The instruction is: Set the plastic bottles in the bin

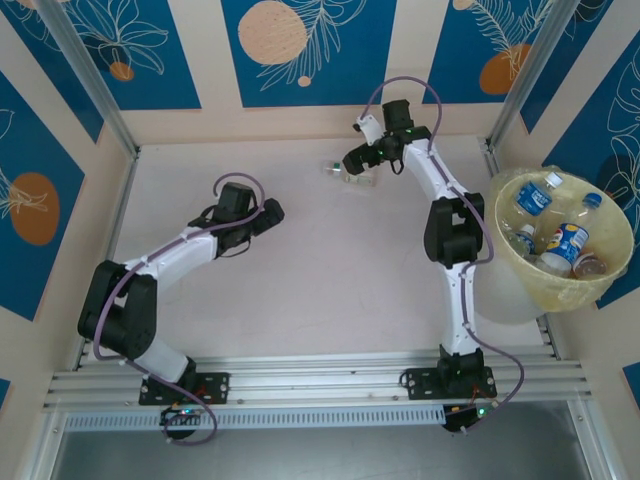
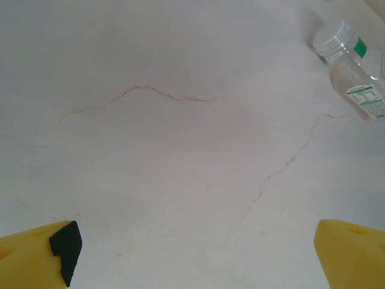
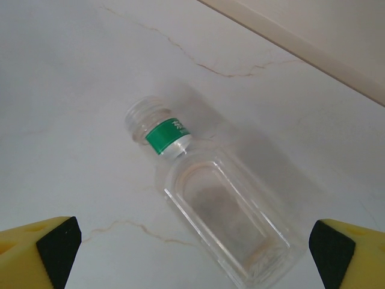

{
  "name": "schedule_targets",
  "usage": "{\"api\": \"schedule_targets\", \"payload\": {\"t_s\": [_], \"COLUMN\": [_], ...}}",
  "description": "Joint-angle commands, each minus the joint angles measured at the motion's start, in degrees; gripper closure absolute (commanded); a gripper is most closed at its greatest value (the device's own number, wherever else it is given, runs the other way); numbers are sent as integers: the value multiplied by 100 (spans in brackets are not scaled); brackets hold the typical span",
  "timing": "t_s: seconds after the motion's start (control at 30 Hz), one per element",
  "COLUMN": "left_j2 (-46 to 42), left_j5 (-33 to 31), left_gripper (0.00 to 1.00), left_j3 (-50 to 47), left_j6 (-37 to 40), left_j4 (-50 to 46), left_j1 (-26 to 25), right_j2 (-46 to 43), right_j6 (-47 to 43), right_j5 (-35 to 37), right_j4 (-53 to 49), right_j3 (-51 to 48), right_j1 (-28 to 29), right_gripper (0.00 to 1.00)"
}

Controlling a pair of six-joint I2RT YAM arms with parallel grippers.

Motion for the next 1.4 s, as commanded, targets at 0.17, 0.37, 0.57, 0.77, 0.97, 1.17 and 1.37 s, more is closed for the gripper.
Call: {"api": "schedule_targets", "payload": {"t_s": [0.17,0.37,0.57,0.77,0.97,1.17,1.37], "left_j2": [92,112,9,48,42,64,285], "left_j5": [158,266,256,387,393,336,687], "left_gripper": [0,0,0,0,0,0,0], "left_j3": [-91,-116,-283,-312,-373,-522,-427], "left_j6": [23,-2,-103,-183,-190,-243,-338], "left_j4": [386,410,548,612,639,807,890], "left_j1": [112,175,191,204,214,261,304], "right_j2": [1169,1097,227,-144,795,999,570], "right_j6": [-369,-482,-442,174,-86,2743,4108], "right_j5": [-125,-823,-1947,-149,775,1100,2115], "right_j4": [-762,-1359,-1488,-42,-1196,-1900,-996], "right_j3": [1436,1274,283,-488,994,1655,758], "right_j1": [75,123,106,283,629,832,1227], "right_gripper": [0,2,4,3,0,1,1]}}
